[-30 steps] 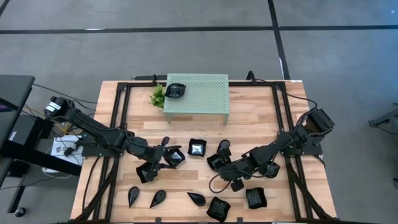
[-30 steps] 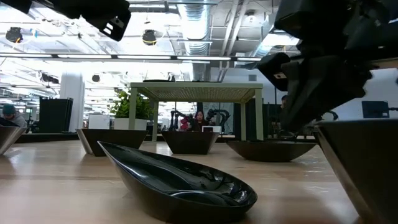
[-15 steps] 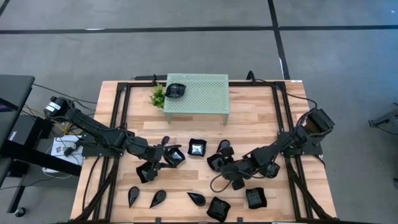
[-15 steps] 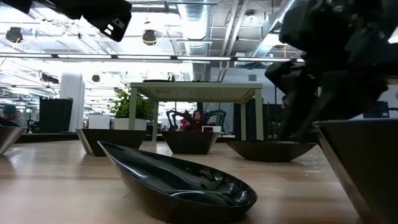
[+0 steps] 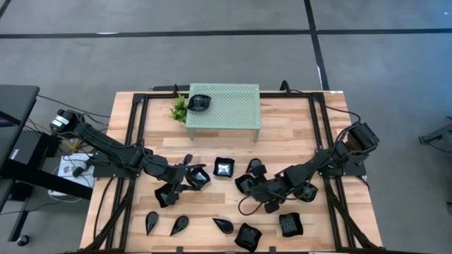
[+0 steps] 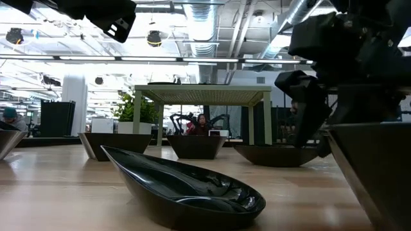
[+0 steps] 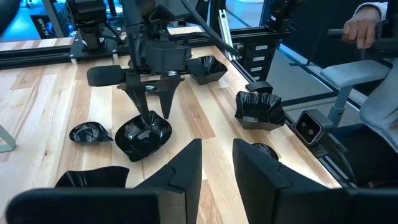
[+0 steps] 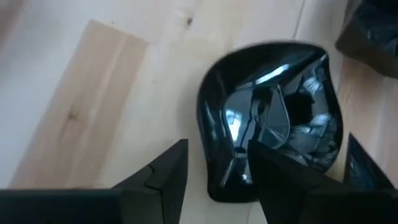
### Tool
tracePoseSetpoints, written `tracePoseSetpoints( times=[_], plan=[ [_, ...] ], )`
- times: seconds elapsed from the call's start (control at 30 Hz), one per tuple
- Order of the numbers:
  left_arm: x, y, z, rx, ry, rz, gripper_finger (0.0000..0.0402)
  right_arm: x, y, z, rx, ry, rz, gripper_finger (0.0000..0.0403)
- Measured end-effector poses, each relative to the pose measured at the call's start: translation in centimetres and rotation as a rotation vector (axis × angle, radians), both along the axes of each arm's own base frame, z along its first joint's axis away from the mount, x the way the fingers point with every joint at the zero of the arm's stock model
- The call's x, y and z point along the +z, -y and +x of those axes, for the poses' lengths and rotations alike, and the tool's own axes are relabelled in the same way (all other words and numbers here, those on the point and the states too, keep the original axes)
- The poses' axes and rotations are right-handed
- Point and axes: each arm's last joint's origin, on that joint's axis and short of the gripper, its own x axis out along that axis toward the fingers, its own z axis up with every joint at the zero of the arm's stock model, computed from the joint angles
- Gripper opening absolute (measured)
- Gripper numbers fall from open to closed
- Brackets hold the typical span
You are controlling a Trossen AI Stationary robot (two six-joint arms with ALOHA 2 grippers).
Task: Pick & Place Mini shaped plates
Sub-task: Stack the leaf-shaped plate on top of the other leaf-shaped plates on the shelf
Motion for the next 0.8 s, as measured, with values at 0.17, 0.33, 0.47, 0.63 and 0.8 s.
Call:
tracePoseSetpoints(
  times=[0.17,0.33,0.47,0.63,0.8],
  plan=[
    [0.0,0.0,0.0,0.001,-0.002,-0.005,0.0092,-1.4,0.2,0.4,-0.015,-0.033,-0.028,0.0138],
    [0.0,0.0,0.0,0.002,-0.002,-0.007,0.0092,-2.7,0.1,0.7,-0.030,-0.045,-0.069,0.0101],
    [0.0,0.0,0.0,0.009,-0.004,-0.028,0.0092,-2.8,0.0,0.7,-0.029,-0.044,-0.074,0.0048],
    [-0.5,0.5,0.4,-0.032,-0.019,-0.049,0.0092,-1.9,0.1,0.8,-0.018,0.006,-0.102,0.0010],
    [-2.9,1.6,2.0,-0.077,-0.048,0.011,0.0092,0.2,-0.5,1.9,0.047,0.067,-0.098,0.0018]
  ],
)
